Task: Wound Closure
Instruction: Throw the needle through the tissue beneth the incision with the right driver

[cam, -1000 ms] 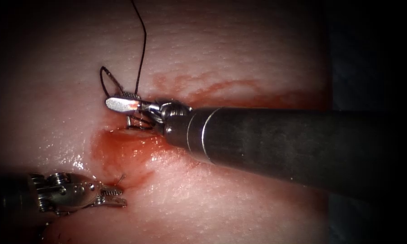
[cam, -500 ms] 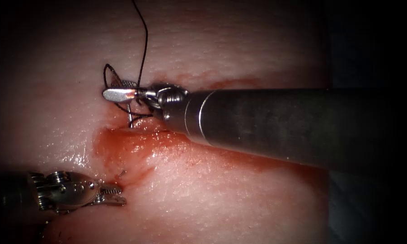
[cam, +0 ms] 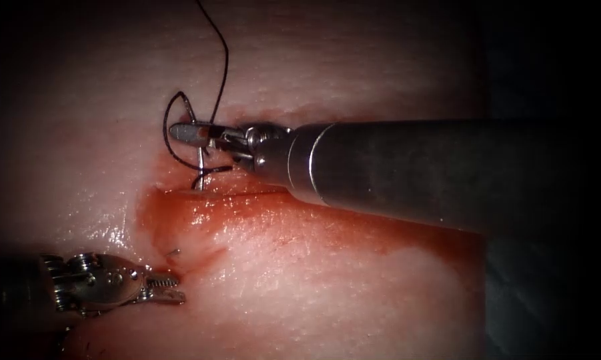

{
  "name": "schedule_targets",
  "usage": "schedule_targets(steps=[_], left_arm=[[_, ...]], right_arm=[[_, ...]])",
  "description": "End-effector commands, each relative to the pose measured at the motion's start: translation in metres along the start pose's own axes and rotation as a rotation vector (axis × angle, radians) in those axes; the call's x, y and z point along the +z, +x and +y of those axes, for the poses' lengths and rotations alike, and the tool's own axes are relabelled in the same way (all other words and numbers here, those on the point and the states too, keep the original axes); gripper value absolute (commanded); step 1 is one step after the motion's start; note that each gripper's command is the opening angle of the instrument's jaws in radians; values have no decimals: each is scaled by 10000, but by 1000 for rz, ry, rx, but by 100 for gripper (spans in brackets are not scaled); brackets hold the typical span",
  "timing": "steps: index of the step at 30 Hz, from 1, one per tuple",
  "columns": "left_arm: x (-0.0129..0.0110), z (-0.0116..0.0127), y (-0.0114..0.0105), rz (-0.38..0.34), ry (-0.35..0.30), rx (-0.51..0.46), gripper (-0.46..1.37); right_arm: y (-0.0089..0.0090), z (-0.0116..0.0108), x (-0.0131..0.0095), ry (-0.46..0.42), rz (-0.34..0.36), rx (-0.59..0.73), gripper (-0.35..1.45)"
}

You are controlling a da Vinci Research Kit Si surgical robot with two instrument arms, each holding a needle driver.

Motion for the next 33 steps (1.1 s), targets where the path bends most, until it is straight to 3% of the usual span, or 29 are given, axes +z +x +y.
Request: schedule_targets(steps=[1, 3, 9, 13, 19, 25, 33], left_arm=[[0, 0, 0, 0, 0, 0, 17], [0, 0, 0, 0, 0, 0, 17], [0, 0, 0, 0, 0, 0, 17], [0, -1, 0, -1, -1, 1, 18], [-1, -2, -1, -1, -1, 2, 18], [-1, -2, -1, -1, -2, 2, 19], [-2, -3, -1, 1, 2, 3, 19]], right_arm=[[-1, 0, -1, -4, -1, 49, -35], [-7, 0, -1, 6, -12, 166, -35], [-24, 9, -1, 33, -28, 242, -35], [-40, 13, -8, 15, -55, 438, -35], [-82, -4, -22, 11, -121, 508, -35], [-110, -18, -30, 65, -130, 568, -35], [-147, -24, -39, 66, -160, 571, -35]])
